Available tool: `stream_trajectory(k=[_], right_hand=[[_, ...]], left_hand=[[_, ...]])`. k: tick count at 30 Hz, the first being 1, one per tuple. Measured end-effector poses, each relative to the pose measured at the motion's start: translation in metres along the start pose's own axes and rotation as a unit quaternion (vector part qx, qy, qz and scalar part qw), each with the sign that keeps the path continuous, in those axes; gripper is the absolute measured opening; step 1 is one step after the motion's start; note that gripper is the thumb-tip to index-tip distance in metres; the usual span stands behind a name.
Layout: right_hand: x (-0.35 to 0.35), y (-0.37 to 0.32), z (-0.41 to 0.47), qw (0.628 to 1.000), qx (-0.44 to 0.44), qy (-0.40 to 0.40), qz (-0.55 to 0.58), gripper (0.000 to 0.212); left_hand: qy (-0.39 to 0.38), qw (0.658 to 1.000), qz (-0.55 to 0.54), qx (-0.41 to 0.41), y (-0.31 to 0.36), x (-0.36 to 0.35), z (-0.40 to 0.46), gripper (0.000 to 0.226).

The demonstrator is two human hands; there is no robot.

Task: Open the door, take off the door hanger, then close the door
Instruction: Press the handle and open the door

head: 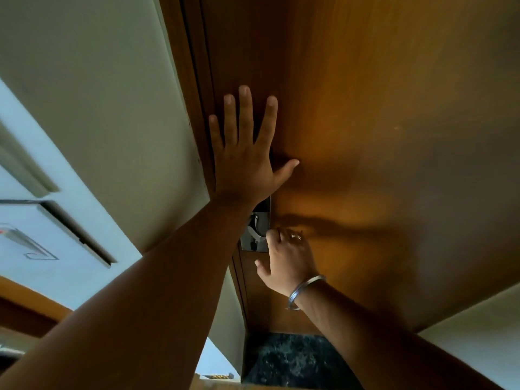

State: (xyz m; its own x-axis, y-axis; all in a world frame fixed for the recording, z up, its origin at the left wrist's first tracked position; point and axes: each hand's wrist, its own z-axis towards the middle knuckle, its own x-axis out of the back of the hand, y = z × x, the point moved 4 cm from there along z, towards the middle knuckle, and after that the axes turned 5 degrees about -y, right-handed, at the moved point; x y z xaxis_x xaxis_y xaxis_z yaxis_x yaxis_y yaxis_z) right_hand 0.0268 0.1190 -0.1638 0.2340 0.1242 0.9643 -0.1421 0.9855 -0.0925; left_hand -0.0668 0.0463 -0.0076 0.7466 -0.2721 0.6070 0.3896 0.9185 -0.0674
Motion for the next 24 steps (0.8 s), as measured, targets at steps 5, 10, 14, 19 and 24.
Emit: stream_trajectory(k=[5,10,14,19,24], right_hand=[[-0.013,0.001,-0.005,0.996,-0.017,-0.006,0.092,0.059],[-0.004,0.002,-0.010,0.992,0.004,-0.055,0.113,0.058],[0.013,0.005,-0.012,0.992,0.034,-0.095,0.078,0.057],[0.038,0.003,-0.017,0.992,0.082,-0.092,-0.010,0.048],[0.046,-0.001,-0.041,0.990,0.099,-0.097,0.000,0.046]], left_hand=[[-0.014,1.000,0.017,0.011,0.000,-0.002,0.001,0.102],[-0.057,0.998,0.019,0.028,0.003,0.007,-0.004,0.103],[-0.086,0.995,0.010,0.046,0.006,0.019,-0.010,0.106],[-0.133,0.989,0.016,0.062,0.012,0.037,-0.020,0.111],[-0.137,0.989,0.045,0.036,0.012,0.060,-0.037,0.104]])
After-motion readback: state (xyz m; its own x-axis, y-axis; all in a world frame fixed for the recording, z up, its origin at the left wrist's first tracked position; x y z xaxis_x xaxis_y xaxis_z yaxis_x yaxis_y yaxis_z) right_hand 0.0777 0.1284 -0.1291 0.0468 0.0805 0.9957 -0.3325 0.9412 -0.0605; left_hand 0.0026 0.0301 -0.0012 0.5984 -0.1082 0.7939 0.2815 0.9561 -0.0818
